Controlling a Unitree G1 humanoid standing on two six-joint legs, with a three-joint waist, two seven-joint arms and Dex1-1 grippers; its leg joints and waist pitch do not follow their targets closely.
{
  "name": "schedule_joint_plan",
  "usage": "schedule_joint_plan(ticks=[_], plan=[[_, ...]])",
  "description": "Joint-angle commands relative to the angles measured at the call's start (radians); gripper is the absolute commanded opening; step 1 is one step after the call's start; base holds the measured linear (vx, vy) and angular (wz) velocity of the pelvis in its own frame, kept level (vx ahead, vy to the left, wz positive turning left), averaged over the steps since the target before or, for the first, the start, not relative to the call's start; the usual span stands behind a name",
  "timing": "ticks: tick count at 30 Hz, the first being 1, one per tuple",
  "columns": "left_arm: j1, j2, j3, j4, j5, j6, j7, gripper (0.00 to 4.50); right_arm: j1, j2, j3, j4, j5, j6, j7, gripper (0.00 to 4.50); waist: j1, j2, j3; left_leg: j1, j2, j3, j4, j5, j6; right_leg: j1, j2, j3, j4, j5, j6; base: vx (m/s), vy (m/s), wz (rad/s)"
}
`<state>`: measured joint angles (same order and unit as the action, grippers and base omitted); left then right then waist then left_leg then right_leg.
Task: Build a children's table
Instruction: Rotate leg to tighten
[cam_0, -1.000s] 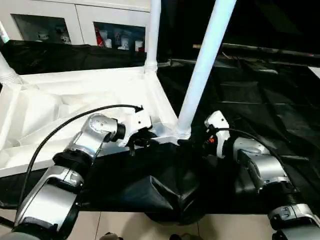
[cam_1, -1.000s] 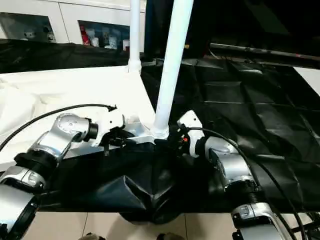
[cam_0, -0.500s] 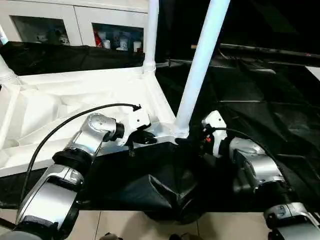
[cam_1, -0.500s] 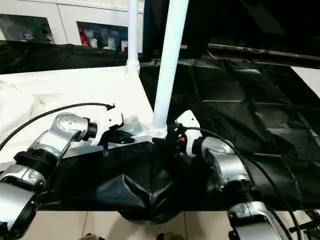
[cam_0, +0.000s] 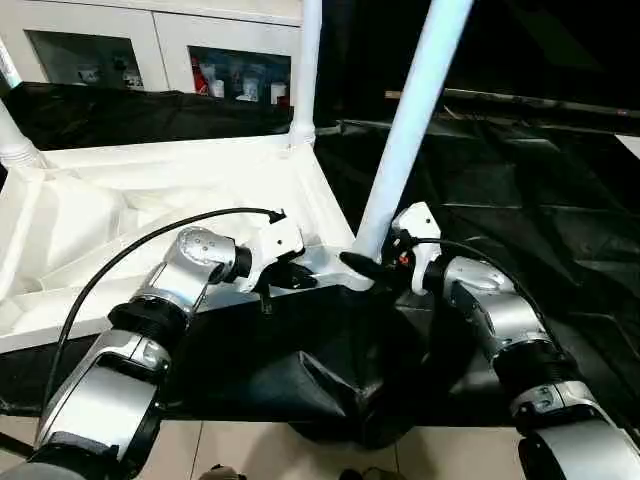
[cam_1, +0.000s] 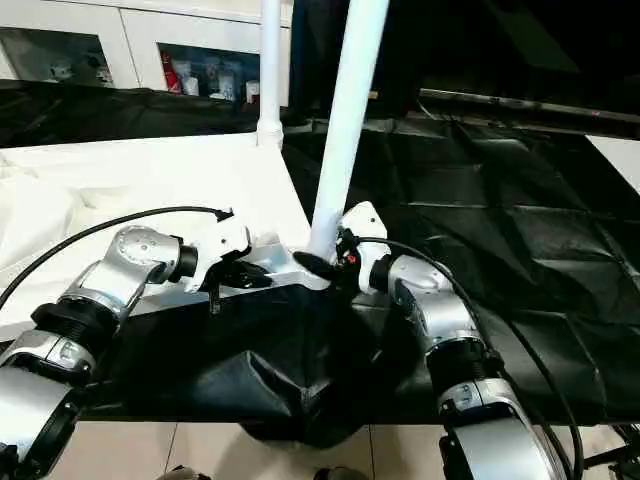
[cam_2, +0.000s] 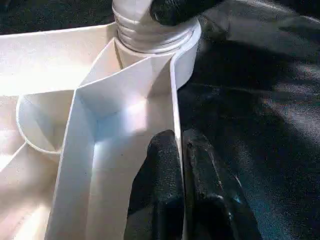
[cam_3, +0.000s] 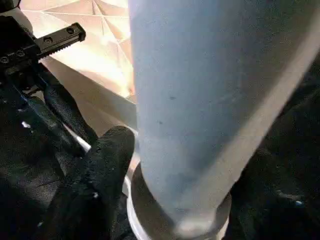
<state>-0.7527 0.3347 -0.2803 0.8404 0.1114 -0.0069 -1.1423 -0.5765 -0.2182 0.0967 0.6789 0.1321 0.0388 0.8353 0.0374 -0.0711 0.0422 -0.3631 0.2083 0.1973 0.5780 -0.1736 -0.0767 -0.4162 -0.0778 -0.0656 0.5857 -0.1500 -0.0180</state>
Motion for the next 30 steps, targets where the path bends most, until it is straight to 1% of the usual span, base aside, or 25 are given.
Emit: schedule_joint_plan(ticks=[1, 3, 5, 6, 10, 12, 13, 14, 15, 16, 17, 18, 19, 20, 21, 22, 23, 24, 25, 26, 27, 28, 29, 30], plan=[[0.035, -0.008, -0.022, 0.019, 0.006, 0.01, -0.014, 0.0, -0.012, -0.004, 0.002, 0.017, -0.01, -0.006, 0.01, 2.61, 0.003, 0.005, -0.061, 0.012, 0.027, -0.011, -0.063, -0.23, 0.034, 0.051, -0.062, 0.042, -0.058, -0.254, -0.205, 0.0, 0.0, 0.0], [0.036, -0.008, -0.021, 0.018, 0.007, 0.01, -0.012, 0.0, -0.011, -0.011, 0.015, 0.027, -0.025, -0.016, 0.015, 2.5, 0.003, 0.004, -0.06, 0.011, 0.027, -0.011, -0.063, -0.226, 0.035, 0.051, -0.061, 0.042, -0.057, -0.251, -0.206, 0.0, 0.0, 0.0], [0.037, -0.009, -0.019, 0.017, 0.005, 0.01, -0.01, 0.0, -0.01, -0.014, 0.021, 0.039, -0.033, -0.025, 0.012, 2.28, 0.003, 0.005, -0.061, 0.013, 0.027, -0.01, -0.062, -0.226, 0.036, 0.051, -0.061, 0.042, -0.057, -0.248, -0.207, 0.0, 0.0, 0.0], [0.038, -0.01, -0.017, 0.016, 0.004, 0.01, -0.009, 0.0, -0.01, -0.015, 0.022, 0.047, -0.036, -0.029, 0.008, 2.18, 0.003, 0.003, -0.061, 0.012, 0.027, -0.01, -0.062, -0.225, 0.038, 0.051, -0.061, 0.043, -0.057, -0.247, -0.207, 0.0, 0.0, 0.0], [0.042, -0.013, -0.014, 0.013, 0.001, 0.011, -0.005, 0.0, -0.008, -0.014, 0.02, 0.057, -0.04, -0.028, 0.001, 2.05, 0.002, 0.003, -0.059, 0.013, 0.027, -0.01, -0.063, -0.235, 0.038, 0.051, -0.061, 0.042, -0.06, -0.275, -0.201, 0.0, 0.0, 0.0], [0.041, -0.021, -0.003, 0.015, -0.005, 0.018, 0.018, 0.0, -0.007, -0.001, 0.007, 0.071, -0.037, -0.005, -0.037, 2.03, 0.001, 0.0, -0.057, 0.012, 0.027, -0.01, -0.064, -0.239, 0.036, 0.05, -0.061, 0.042, -0.061, -0.288, -0.197, 0.0, 0.0, 0.0], [0.041, -0.022, -0.002, 0.015, -0.005, 0.019, 0.019, 0.0, -0.007, 0.0, 0.006, 0.072, -0.037, -0.003, -0.041, 2.02, 0.002, 0.001, -0.056, 0.013, 0.027, -0.011, -0.065, -0.246, 0.034, 0.049, -0.062, 0.042, -0.063, -0.302, -0.194, 0.0, 0.0, 0.0], [0.035, -0.042, 0.013, 0.016, -0.01, 0.043, 0.064, 0.0, -0.005, 0.023, -0.014, 0.096, -0.043, 0.017, -0.119, 2.02, 0.0, -0.004, -0.055, 0.014, 0.026, -0.01, -0.065, -0.257, 0.031, 0.048, -0.062, 0.042, -0.066, -0.33, -0.187, 0.0, 0.0, 0.0], [0.035, -0.042, 0.013, 0.016, -0.01, 0.043, 0.064, 0.0, -0.005, 0.023, -0.014, 0.096, -0.043, 0.017, -0.119, 2.02, 0.0, -0.001, -0.052, 0.016, 0.027, -0.013, -0.067, -0.278, 0.022, 0.044, -0.064, 0.042, -0.071, -0.376, -0.176, 0.0, 0.0, 0.0], [0.026, -0.067, 0.026, 0.023, -0.011, 0.066, 0.117, 0.0, -0.004, 0.049, -0.034, 0.121, -0.048, 0.028, -0.209, 2.02, -0.004, -0.006, -0.051, 0.016, 0.026, -0.013, -0.068, -0.294, 0.014, 0.043, -0.062, 0.041, -0.074, -0.414, -0.163, 0.0, 0.0, 0.0], [0.024, -0.07, 0.027, 0.024, -0.011, 0.068, 0.123, 0.0, -0.004, 0.051, -0.036, 0.124, -0.048, 0.029, -0.219, 2.02, -0.004, -0.006, -0.051, 0.016, 0.026, -0.013, -0.068, -0.294, 0.014, 0.043, -0.062, 0.041, -0.074, -0.414, -0.163, 0.0, 0.0, 0.0], [0.008, -0.102, 0.036, 0.041, -0.006, 0.085, 0.19, 0.0, -0.008, 0.084, -0.064, 0.152, -0.039, 0.042, -0.318, 2.02, -0.009, -0.002, -0.045, 0.024, 0.024, -0.016, -0.07, -0.342, 0.0, 0.034, -0.064, 0.04, -0.086, -0.506, -0.136, 0.0, 0.0, 0.0], [-0.01, -0.135, 0.043, 0.062, 0.0, 0.1, 0.255, 0.0, -0.015, 0.116, -0.091, 0.176, -0.03, 0.059, -0.411, 2.01, -0.009, -0.002, -0.047, 0.027, 0.024, -0.019, -0.069, -0.354, -0.006, 0.034, -0.066, 0.039, -0.088, -0.532, -0.127, 0.0, 0.0, 0.0], [-0.011, -0.137, 0.043, 0.064, 0.0, 0.101, 0.258, 0.0, -0.016, 0.118, -0.093, 0.177, -0.03, 0.06, -0.416, 2.01, -0.012, -0.003, -0.047, 0.03, 0.022, -0.02, -0.069, -0.366, -0.012, 0.03, -0.065, 0.037, -0.093, -0.565, -0.112, 0.0, 0.0, 0.0], [-0.021, -0.157, 0.045, 0.076, 0.004, 0.11, 0.292, 0.0, -0.023, 0.135, -0.105, 0.191, -0.028, 0.071, -0.47, 2.01, -0.011, -0.004, -0.048, 0.031, 0.022, -0.021, -0.068, -0.371, -0.012, 0.03, -0.065, 0.035, -0.095, -0.578, -0.106, 0.0, 0.0, 0.0], [-0.043, -0.204, 0.052, 0.1, 0.007, 0.131, 0.362, 0.0, -0.045, 0.174, -0.13, 0.227, -0.018, 0.089, -0.572, 2.0, -0.012, 0.004, -0.049, 0.029, 0.02, -0.022, -0.069, -0.37, -0.012, 0.03, -0.064, 0.035, -0.097, -0.574, -0.097, 0.0, 0.0, 0.0], [-0.052, -0.226, 0.054, 0.109, 0.008, 0.142, 0.392, 0.0, -0.059, 0.192, -0.146, 0.246, -0.01, 0.089, -0.623, 2.0, -0.016, 0.003, -0.049, 0.029, 0.02, -0.021, -0.069, -0.375, -0.014, 0.027, -0.063, 0.035, -0.099, -0.573, -0.096, 0.0, 0.0, 0.0], [-0.055, -0.233, 0.055, 0.111, 0.008, 0.146, 0.4, 0.0, -0.064, 0.198, -0.151, 0.252, -0.008, 0.088, -0.639, 2.0, -0.014, -0.001, -0.049, 0.034, 0.019, -0.022, -0.067, -0.39, -0.013, 0.025, -0.06, 0.031, -0.103, -0.579, -0.086, 0.0, 0.0, 0.0], [-0.058, -0.239, 0.056, 0.113, 0.008, 0.15, 0.408, 0.0, -0.068, 0.203, -0.155, 0.258, -0.005, 0.087, -0.654, 2.0, -0.015, 0.0, -0.049, 0.032, 0.018, -0.022, -0.068, -0.393, -0.009, 0.026, -0.061, 0.03, -0.103, -0.58, -0.083, 0.0, 0.0, 0.0], [-0.075, -0.301, 0.053, 0.116, 0.009, 0.172, 0.462, 0.0, -0.114, 0.242, -0.163, 0.295, -0.007, 0.075, -0.722, 2.0, -0.016, 0.006, -0.05, 0.036, 0.019, -0.022, -0.068, -0.404, -0.011, 0.022, -0.06, 0.029, -0.106, -0.571, -0.08, 0.0, 0.0, 0.0], [-0.075, -0.303, 0.052, 0.116, 0.009, 0.172, 0.463, 0.0, -0.115, 0.243, -0.162, 0.296, -0.008, 0.074, -0.723, 2.0, -0.016, 0.006, -0.05, 0.036, 0.019, -0.022, -0.068, -0.404, -0.011, 0.022, -0.06, 0.029, -0.106, -0.571, -0.08, 0.0, 0.0, 0.0], [-0.081, -0.331, 0.044, 0.113, 0.014, 0.17, 0.482, 0.0, -0.141, 0.26, -0.148, 0.312, -0.025, 0.063, -0.736, 2.0, -0.015, 0.003, -0.05, 0.035, 0.016, -0.022, -0.067, -0.412, -0.006, 0.023, -0.058, 0.026, -0.108, -0.575, -0.076, 0.0, 0.0, 0.0], [-0.082, -0.332, 0.042, 0.114, 0.016, 0.166, 0.481, 0.0, -0.145, 0.264, -0.15, 0.311, -0.022, 0.052, -0.726, 2.34, -0.015, 0.003, -0.05, 0.03, 0.016, -0.023, -0.068, -0.409, -0.003, 0.026, -0.06, 0.026, -0.108, -0.571, -0.073, 0.0, 0.0, 0.0], [-0.083, -0.333, 0.041, 0.117, 0.019, 0.164, 0.483, 0.0, -0.148, 0.267, -0.155, 0.312, -0.02, 0.044, -0.724, 2.34, -0.015, 0.001, -0.052, 0.029, 0.016, -0.023, -0.068, -0.405, 0.003, 0.026, -0.06, 0.027, -0.107, -0.565, -0.07, 0.0, 0.0, 0.0]])
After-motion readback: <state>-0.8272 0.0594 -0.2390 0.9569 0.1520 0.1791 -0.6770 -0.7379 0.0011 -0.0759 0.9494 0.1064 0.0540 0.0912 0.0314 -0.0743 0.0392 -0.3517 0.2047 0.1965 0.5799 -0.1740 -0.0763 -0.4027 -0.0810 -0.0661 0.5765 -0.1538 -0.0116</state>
